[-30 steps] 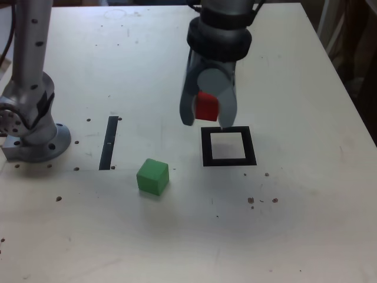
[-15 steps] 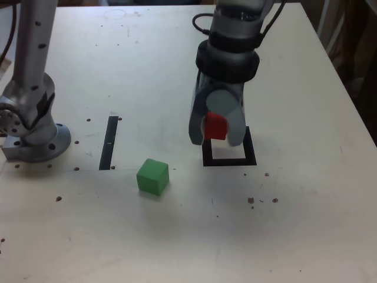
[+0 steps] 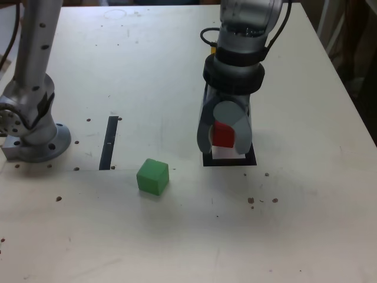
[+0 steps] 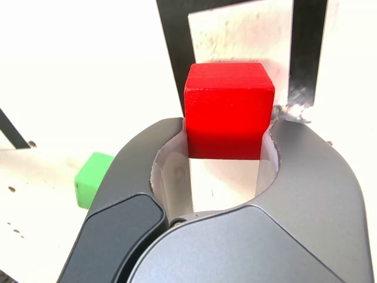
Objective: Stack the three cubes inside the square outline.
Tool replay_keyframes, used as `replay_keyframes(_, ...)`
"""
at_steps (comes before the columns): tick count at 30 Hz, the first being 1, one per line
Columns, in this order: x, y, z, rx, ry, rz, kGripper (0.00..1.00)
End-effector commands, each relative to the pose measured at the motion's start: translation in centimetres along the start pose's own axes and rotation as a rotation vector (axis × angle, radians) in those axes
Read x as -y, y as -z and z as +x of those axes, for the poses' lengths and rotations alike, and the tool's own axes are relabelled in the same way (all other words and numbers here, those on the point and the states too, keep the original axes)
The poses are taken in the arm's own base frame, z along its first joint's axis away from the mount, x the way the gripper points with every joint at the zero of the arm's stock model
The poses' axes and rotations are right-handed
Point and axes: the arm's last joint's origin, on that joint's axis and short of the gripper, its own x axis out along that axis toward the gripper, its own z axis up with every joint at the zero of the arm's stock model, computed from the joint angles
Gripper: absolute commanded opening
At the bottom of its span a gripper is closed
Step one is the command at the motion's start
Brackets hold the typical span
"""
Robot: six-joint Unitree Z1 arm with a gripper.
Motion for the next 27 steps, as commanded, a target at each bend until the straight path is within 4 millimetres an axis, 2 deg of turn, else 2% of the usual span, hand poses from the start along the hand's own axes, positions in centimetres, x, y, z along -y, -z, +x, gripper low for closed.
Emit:
replay_keyframes(1, -0.4, -0.1, 0.5, 0.0, -0.001, 0.003, 0.39)
replay_keyframes(12, -0.6, -0.2, 1.7, 0.033, 0.007, 0.009, 0.41)
replay_keyframes(15, -0.6, -0.3, 1.8, 0.037, 0.006, 0.011, 0.52)
replay_keyframes(19, -0.7, -0.3, 1.9, 0.037, 0.005, 0.022, 0.82)
replay_keyframes(21, -0.7, -0.2, 1.9, 0.034, 0.005, 0.026, 0.93)
replay_keyframes(23, -0.7, 0.0, 1.9, 0.029, 0.004, 0.027, 0.98)
replay_keyframes(27, -0.7, 0.4, 1.4, 0.031, -0.003, 0.026, 0.99)
